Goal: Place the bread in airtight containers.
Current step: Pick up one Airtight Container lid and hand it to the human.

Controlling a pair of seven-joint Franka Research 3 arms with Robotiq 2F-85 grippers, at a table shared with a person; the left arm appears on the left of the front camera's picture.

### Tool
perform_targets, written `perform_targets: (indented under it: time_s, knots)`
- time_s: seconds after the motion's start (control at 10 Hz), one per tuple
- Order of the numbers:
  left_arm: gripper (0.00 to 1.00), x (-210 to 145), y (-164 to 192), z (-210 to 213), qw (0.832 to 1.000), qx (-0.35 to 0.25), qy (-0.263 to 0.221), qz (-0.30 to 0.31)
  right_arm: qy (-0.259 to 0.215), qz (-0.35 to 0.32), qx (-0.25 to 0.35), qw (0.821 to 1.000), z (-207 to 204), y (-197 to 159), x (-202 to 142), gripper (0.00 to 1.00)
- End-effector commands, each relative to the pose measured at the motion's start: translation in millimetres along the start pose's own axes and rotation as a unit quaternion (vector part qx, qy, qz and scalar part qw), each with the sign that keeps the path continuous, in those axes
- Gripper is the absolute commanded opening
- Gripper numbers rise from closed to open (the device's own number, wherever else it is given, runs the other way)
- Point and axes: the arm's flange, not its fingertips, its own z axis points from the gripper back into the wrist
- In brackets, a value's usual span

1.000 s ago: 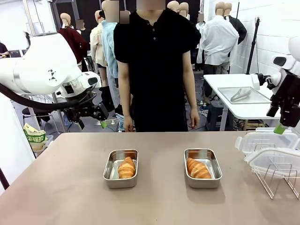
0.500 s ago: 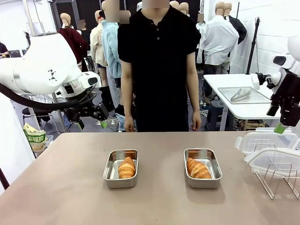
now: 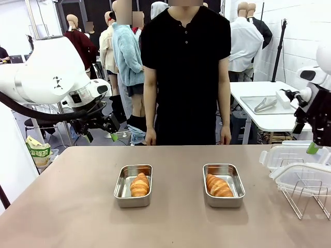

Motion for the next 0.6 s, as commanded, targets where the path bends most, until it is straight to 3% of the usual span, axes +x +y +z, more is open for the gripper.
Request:
perform_targets:
  time_s: [0.0, 0.5]
  knots:
    - [1.00, 4, 1, 1, 1.000, 0.005, -0.002, 0.004, -0.004, 0.070, -0.014, 0.997, -2, 11, -18, 1.00]
    - [1.00, 4, 1, 1, 1.000, 0.005, -0.002, 0.004, 0.028, 0.032, 0.020, 0.999, -12, 32, -38, 1.00]
